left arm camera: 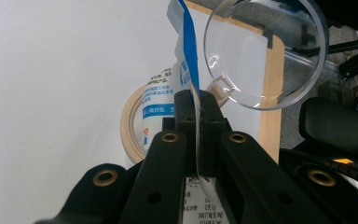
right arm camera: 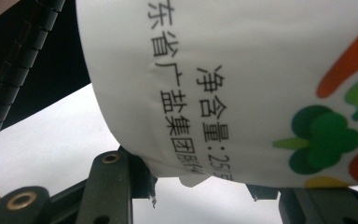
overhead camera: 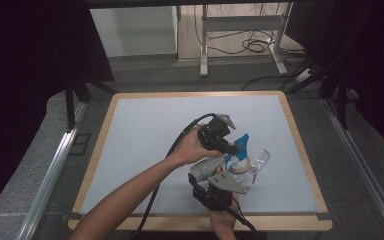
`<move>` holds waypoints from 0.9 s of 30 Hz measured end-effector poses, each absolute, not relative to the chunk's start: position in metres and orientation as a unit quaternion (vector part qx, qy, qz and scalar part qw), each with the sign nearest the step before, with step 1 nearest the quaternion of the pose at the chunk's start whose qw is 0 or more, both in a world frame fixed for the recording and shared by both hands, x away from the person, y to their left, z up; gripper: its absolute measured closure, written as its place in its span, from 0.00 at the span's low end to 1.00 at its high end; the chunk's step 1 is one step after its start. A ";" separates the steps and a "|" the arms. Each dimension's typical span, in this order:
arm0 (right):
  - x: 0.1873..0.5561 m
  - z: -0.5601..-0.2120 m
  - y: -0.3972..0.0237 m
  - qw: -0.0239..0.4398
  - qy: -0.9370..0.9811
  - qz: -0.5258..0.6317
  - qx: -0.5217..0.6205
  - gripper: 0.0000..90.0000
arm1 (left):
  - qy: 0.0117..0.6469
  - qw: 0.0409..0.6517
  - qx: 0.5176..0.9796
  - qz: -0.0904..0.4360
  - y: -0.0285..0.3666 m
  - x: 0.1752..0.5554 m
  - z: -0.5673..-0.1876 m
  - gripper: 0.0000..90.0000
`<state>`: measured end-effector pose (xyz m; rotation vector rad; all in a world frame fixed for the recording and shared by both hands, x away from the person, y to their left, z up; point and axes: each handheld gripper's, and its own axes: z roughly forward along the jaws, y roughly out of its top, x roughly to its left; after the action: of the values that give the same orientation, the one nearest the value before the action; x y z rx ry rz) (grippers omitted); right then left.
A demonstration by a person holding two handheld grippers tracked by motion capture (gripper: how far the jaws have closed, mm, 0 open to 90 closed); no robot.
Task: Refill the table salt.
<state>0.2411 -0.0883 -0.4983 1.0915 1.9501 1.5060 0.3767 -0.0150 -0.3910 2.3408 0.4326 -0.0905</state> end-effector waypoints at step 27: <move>0.241 -0.496 -0.088 0.225 0.702 0.550 0.393 0.60 | 0.165 0.366 0.915 -0.031 -0.018 0.375 -0.390 1.00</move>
<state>0.2414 -0.0880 -0.4959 1.0833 1.9362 1.5154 0.3748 -0.0178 -0.3896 2.3532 0.4244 -0.0800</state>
